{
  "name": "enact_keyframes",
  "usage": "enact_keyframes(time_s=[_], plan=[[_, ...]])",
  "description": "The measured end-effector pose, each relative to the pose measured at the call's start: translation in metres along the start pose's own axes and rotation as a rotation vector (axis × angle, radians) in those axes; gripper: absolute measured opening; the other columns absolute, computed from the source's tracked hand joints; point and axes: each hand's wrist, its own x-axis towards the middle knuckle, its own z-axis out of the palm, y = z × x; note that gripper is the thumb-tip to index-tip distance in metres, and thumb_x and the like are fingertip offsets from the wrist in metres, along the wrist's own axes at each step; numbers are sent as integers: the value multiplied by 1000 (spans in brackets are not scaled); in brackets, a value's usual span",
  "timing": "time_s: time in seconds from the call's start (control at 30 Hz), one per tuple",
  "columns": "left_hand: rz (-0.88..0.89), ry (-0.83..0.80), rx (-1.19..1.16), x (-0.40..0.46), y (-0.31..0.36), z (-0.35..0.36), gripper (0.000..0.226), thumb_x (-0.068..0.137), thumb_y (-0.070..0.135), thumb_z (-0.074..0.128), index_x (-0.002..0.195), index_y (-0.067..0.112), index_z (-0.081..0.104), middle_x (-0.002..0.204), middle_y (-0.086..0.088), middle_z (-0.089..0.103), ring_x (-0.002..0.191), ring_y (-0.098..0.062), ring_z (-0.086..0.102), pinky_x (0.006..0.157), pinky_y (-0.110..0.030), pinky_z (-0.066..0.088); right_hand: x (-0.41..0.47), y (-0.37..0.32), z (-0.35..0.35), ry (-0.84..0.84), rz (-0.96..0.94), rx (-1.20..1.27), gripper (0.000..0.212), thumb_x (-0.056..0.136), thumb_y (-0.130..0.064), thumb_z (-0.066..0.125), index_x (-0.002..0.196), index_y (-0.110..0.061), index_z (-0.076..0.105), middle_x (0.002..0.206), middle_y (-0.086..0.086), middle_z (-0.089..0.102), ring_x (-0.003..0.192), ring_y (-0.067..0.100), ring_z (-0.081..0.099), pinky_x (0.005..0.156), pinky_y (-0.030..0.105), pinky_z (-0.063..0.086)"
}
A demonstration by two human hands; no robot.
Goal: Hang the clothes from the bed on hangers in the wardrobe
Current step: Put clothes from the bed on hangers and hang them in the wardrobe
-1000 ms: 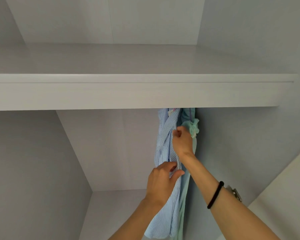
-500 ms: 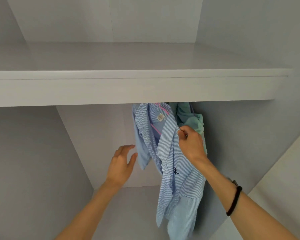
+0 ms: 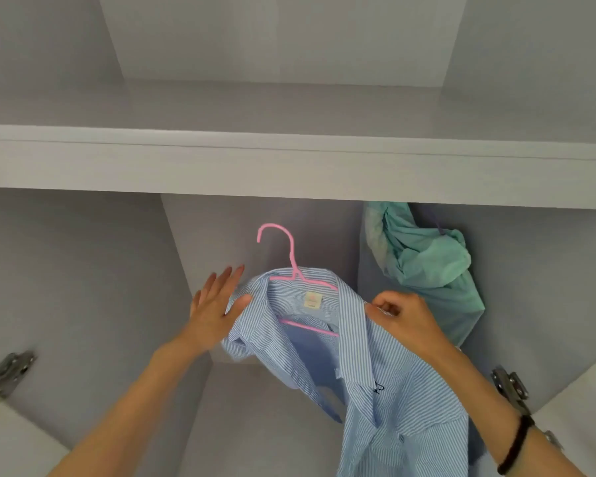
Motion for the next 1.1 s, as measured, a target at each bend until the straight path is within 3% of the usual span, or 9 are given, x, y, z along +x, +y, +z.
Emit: enact_keyframes(time_s=[0.13, 0.2, 0.3, 0.43, 0.53, 0.7, 0.8, 0.9, 1.1], plan=[[134, 56, -103, -24, -37, -27, 79, 77, 83, 20, 128, 32, 51, 121, 1, 55, 110, -17, 51, 100, -51, 38, 3, -13, 19, -50, -15, 79, 38, 78, -4, 67, 50, -27, 56, 46, -13, 53, 47, 0, 43, 51, 13, 33], [151, 89, -28, -31, -55, -39, 59, 82, 78, 22, 120, 41, 48, 110, 6, 56, 101, -14, 51, 96, -52, 40, 4, -22, 34, -86, -36, 102, 37, 78, -2, 67, 51, -24, 57, 47, -11, 53, 48, 1, 43, 52, 14, 33], [98, 91, -61, -45, -69, -59, 51, 77, 78, 28, 113, 44, 40, 103, 11, 50, 98, -14, 49, 93, -37, 38, 4, -36, 58, -172, -58, 131, 30, 79, -1, 66, 54, -17, 59, 51, -6, 51, 50, 2, 40, 52, 17, 33], [27, 82, -97, -68, -87, -76, 16, 82, 68, 41, 91, 55, 43, 83, 24, 56, 81, 1, 54, 70, -17, 39, 5, -54, 83, -249, -59, 145, 30, 82, -2, 64, 54, -9, 55, 47, -7, 43, 49, 2, 34, 52, 18, 30], [-29, 171, -158, -90, -97, -84, 29, 82, 67, 45, 81, 37, 47, 72, 27, 54, 64, 3, 50, 58, -13, 35, 4, -66, 100, -303, -71, 183, 36, 86, -14, 64, 55, -4, 49, 50, -7, 34, 52, 6, 29, 54, 24, 26], [-191, 339, -129, -129, -106, -96, 26, 85, 63, 47, 76, 38, 47, 67, 14, 57, 65, -2, 54, 58, -22, 41, 4, -84, 136, -294, -195, -71, 34, 78, -43, 68, 61, -20, 49, 50, -7, 43, 50, 9, 37, 53, 24, 32], [-318, 382, -44, -160, -106, -96, 23, 80, 56, 42, 80, 34, 48, 69, 13, 57, 67, -11, 56, 60, -29, 43, 7, -92, 161, -232, -292, -135, 36, 79, -43, 67, 60, -25, 43, 52, -10, 43, 53, 9, 42, 57, 30, 34], [-482, 464, 8, -196, -103, -95, 34, 77, 58, 41, 86, 27, 52, 75, 5, 62, 72, -19, 59, 66, -34, 50, 8, -101, 189, -250, -422, -130, 34, 79, -42, 68, 63, -17, 51, 60, -8, 51, 61, 18, 51, 61, 31, 39], [-759, 670, -14, -297, -73, -60, 31, 77, 62, 46, 78, 33, 54, 64, 8, 62, 64, -14, 58, 62, -34, 49, -20, -106, 225, -496, -541, -38, 31, 78, -40, 69, 66, -14, 58, 66, -7, 54, 69, 18, 53, 68, 33, 40]])
